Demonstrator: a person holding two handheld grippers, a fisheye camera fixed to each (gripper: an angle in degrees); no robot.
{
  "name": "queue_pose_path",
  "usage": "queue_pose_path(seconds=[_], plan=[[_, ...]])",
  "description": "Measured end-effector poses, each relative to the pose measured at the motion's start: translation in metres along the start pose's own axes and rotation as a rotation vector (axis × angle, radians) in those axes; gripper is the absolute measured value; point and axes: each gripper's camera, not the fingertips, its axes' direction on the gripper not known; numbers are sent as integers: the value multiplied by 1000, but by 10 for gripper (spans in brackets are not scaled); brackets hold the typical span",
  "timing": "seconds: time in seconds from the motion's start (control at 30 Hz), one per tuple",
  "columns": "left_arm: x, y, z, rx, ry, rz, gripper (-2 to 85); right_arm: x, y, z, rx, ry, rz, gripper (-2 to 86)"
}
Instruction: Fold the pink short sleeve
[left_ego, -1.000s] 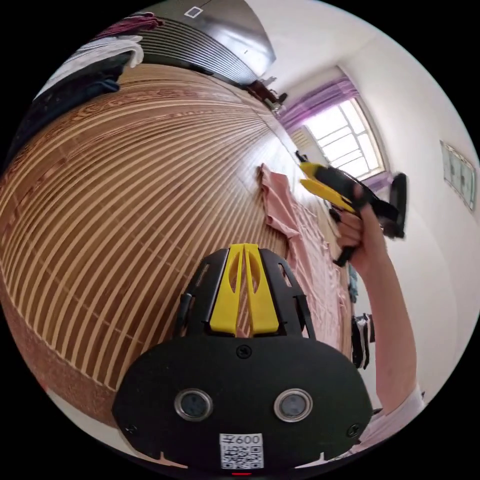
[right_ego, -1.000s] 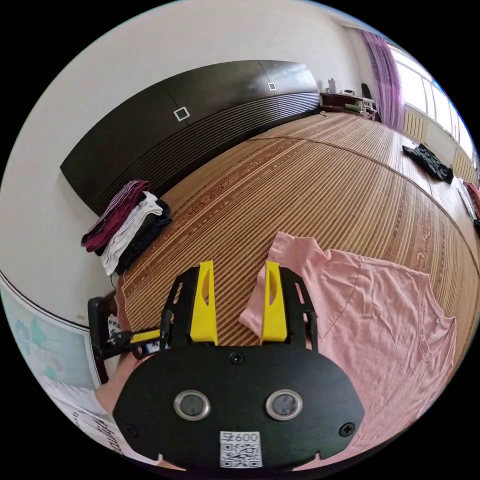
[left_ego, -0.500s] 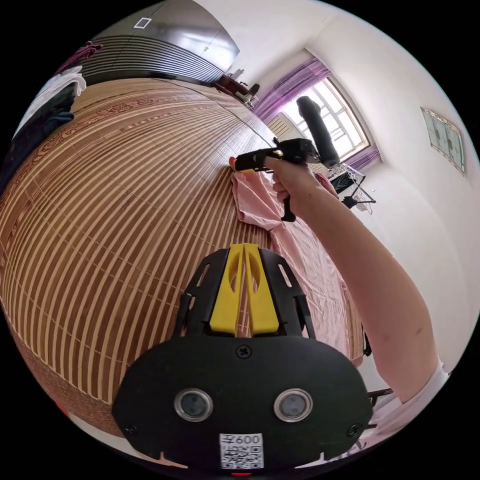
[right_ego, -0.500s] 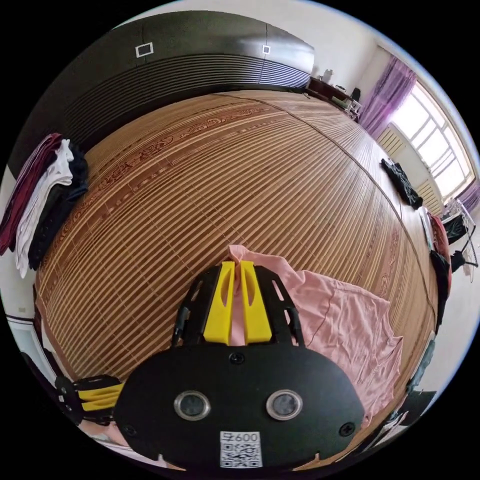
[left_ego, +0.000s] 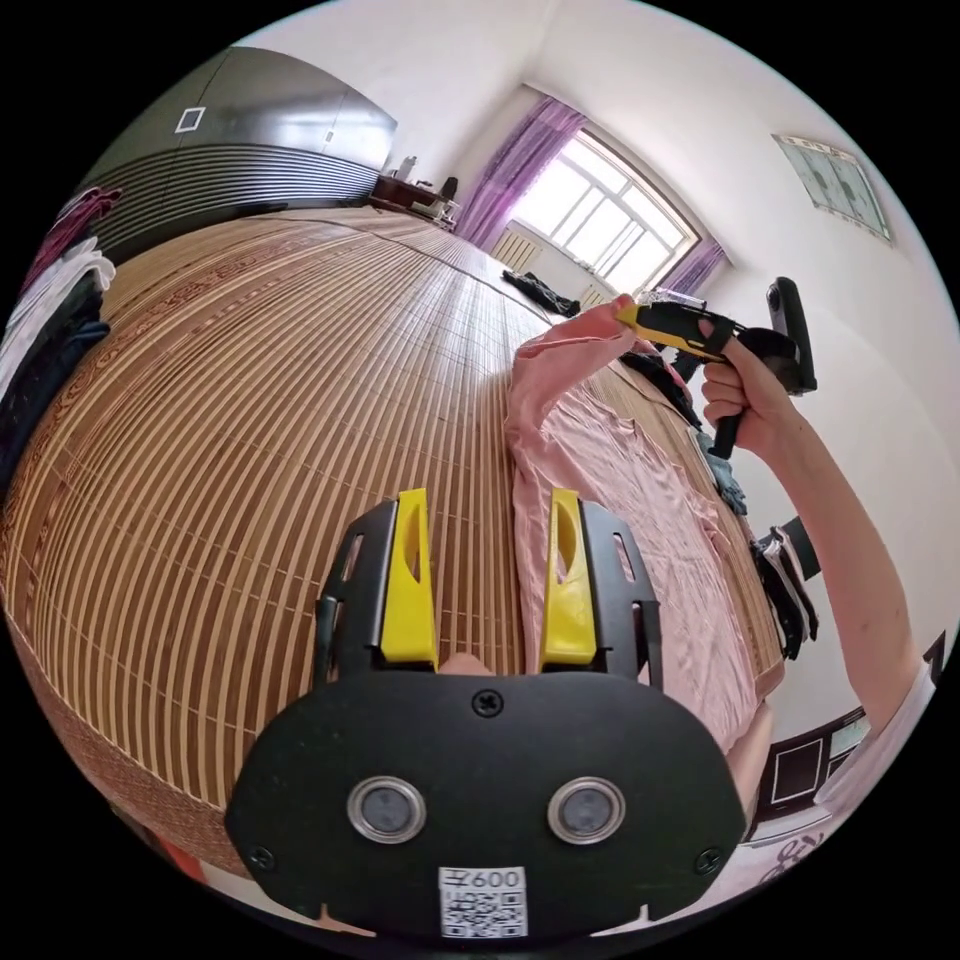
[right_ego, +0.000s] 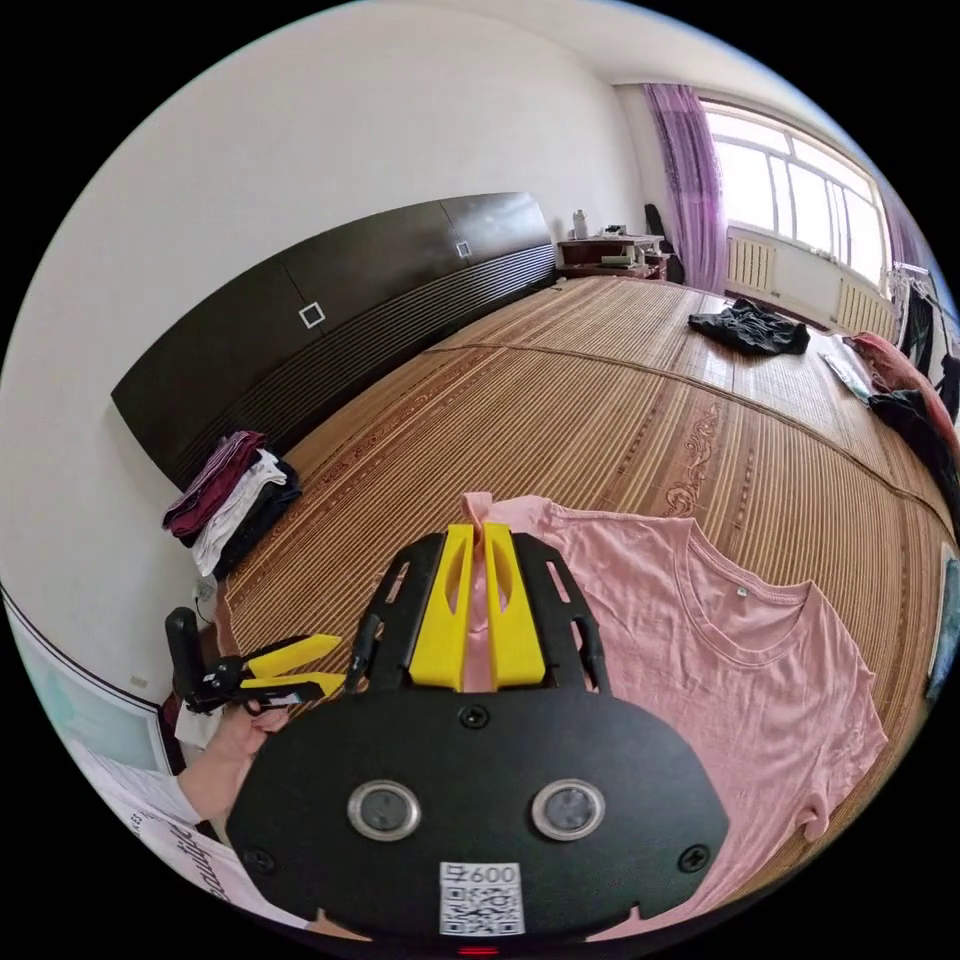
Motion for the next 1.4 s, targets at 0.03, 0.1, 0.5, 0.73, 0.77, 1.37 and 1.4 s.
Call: queue_pose_path(seconds=[0.03,0.1,0.5,0.73,0.77,1.37,1.4], plan=[[9,3,-1,-1,8,8,166,13,9,-6,19,-19,15,-9],[21,8,-2,10,26,21,171,32,22,-10,36,-39,48,-9],[72,21,11,-66,78,15,176,39,11,35,22,-165,62,-9],[77,21,12,-75,108,-44,175,-41,-41,164,-69,-231,35,-5],[77,19,12,-77,107,-55,175,-49,-43,186,-78,-210,44,-2],[76,-7,11,-85,164,-157,172,-119,-2,225,-188,-7,-235,95],[77,-7,12,-86,163,-152,172,-123,-2,228,-187,-13,-230,100]])
